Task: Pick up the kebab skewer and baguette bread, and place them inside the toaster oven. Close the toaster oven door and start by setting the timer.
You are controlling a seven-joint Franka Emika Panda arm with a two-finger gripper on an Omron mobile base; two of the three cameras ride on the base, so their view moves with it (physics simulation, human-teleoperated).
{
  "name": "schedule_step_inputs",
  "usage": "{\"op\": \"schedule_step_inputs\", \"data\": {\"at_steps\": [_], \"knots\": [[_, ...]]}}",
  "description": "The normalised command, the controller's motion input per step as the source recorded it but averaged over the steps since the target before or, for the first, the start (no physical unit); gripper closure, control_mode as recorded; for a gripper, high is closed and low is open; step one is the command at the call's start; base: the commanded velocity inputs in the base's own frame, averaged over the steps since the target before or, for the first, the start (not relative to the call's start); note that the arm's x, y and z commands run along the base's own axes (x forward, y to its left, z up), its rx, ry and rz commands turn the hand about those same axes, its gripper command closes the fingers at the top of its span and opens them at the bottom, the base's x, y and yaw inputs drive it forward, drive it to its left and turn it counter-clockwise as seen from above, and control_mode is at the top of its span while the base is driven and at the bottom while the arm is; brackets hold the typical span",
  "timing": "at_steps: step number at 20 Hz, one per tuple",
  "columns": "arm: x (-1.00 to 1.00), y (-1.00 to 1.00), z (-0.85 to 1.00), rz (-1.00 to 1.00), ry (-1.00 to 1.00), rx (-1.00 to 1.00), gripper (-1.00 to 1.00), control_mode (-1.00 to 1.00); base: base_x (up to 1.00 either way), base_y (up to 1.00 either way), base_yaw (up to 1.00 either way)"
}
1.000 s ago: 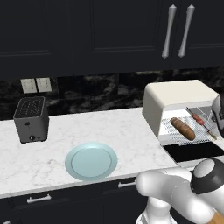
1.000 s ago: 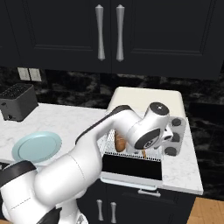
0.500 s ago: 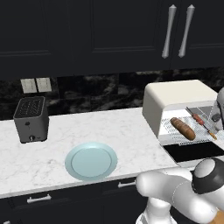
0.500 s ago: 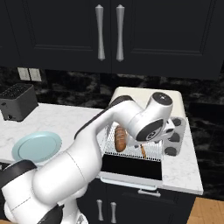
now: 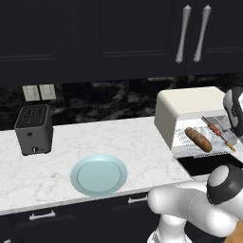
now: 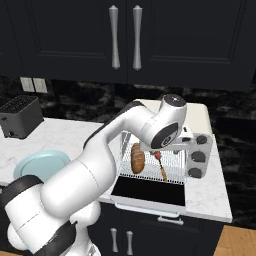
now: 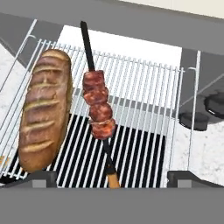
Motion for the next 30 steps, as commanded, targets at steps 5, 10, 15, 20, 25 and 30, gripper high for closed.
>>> {"op": "schedule_step_inputs", "data": {"at_steps": [5, 10, 15, 20, 25, 30], "knots": [[0.30, 0.00, -0.08, -0.46, 0.00, 0.00, -1.00, -1.00, 0.00, 0.00, 0.00], [0.39, 0.04, -0.24, -0.41, 0.00, 0.02, -1.00, -1.00, 0.00, 0.00, 0.00], [0.18, -0.04, -0.33, -0.28, 0.00, 0.03, -1.00, -1.00, 0.00, 0.00, 0.00], [0.00, -0.29, -0.19, -0.12, 0.00, 0.00, -1.00, -1.00, 0.00, 0.00, 0.00], [0.00, -0.10, -0.19, -0.04, -0.01, 0.00, -1.00, -1.00, 0.00, 0.00, 0.00], [-0.09, 0.00, 0.19, 0.00, -0.03, 0.05, -1.00, -1.00, 0.00, 0.00, 0.00]]}}
